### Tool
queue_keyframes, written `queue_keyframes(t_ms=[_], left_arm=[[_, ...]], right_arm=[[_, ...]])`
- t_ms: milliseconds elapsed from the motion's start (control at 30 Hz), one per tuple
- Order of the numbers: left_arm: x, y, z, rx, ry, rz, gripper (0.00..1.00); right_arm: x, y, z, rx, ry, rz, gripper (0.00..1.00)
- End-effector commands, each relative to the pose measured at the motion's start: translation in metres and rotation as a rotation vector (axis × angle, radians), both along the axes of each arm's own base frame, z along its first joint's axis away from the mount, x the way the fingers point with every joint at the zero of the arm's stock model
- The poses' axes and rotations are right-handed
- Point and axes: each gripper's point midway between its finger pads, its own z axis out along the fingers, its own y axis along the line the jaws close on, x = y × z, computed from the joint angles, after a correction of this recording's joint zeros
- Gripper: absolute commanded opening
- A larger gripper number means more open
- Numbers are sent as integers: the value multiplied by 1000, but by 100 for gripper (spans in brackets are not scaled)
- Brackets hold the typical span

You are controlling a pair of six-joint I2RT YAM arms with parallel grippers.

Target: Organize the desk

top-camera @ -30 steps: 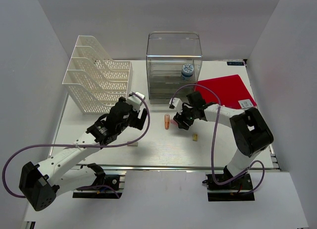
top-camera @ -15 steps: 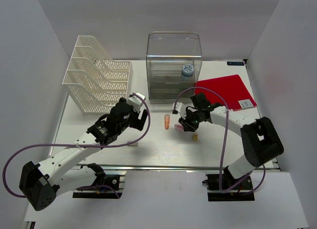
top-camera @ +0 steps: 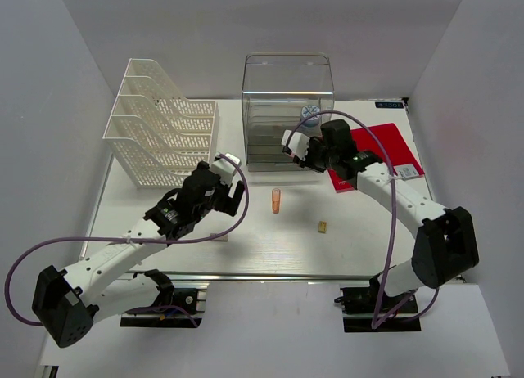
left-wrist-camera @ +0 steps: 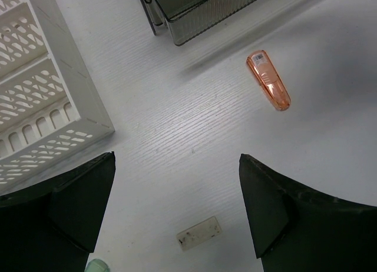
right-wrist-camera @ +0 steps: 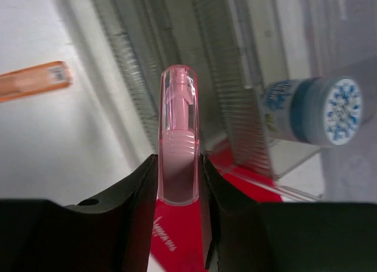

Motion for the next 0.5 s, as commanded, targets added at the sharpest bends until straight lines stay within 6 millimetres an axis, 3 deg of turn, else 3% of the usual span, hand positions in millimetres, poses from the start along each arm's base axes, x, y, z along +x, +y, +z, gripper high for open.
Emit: queue_keyframes(t_ms=[0, 67, 200, 333, 433, 467], left_arm=[[0, -1, -5, 9, 1, -9, 95], [1, -2, -7, 14, 7, -9, 96], [1, -1, -10, 24, 15, -6, 96], [1, -2, -10, 21, 13, -8, 96], [1, -2, -8, 16, 10, -10, 97], [0, -3, -8, 14, 10, -13, 97]], right_arm=[[42, -1, 25, -48, -212, -45, 0], [55, 0, 34, -74, -265, -48, 0], [68, 6, 19, -128, -256, -5, 0], [64, 14, -2, -152, -212, 49, 1], [71, 12, -5, -158, -219, 21, 10], [74, 13, -7, -158, -221, 14, 23]])
